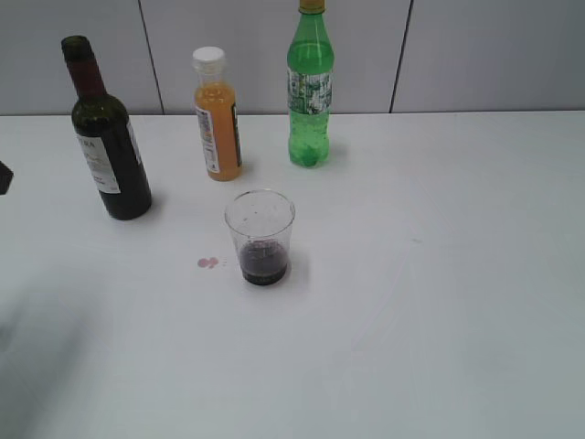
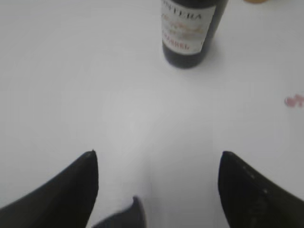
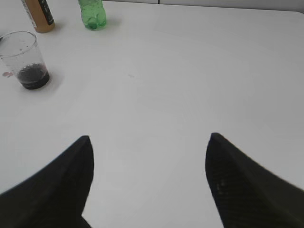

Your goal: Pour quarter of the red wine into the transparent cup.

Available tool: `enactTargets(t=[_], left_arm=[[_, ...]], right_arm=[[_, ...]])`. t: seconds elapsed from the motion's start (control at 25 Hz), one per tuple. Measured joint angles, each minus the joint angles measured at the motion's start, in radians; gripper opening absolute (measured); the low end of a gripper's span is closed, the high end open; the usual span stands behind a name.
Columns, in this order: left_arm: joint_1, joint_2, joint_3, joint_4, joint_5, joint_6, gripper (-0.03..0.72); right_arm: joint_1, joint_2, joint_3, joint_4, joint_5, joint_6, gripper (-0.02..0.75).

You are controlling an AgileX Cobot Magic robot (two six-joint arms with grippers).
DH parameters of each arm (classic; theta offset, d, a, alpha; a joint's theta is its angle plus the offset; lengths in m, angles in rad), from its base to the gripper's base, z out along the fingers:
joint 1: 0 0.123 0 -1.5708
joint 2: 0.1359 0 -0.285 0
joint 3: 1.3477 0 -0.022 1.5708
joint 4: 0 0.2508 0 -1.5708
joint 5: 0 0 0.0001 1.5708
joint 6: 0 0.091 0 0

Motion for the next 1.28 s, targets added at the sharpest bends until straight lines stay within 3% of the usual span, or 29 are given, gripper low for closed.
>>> enactTargets(t=[0.16, 0.4, 0.72, 1.28], left_arm=[[0.052, -0.006, -0.120, 0.000, 0.279, -0.021, 0.593], [0.116, -0.015, -0.120, 0.024, 0.472, -0.037, 0.591], [0.116, -0.199, 0.040, 0.024, 0.504, -0.051, 0.591], [0.116, -0.728, 0.338, 0.041, 0.509, -0.086, 0.591]], right_arm=[[0.000, 0.000, 0.000, 0.000, 0.000, 0.001, 0.585], [0.000, 0.000, 0.000, 0.000, 0.000, 0.002, 0.585], [0.000, 0.000, 0.000, 0.000, 0.000, 0.002, 0.585], [0.000, 0.000, 0.000, 0.000, 0.000, 0.002, 0.585]])
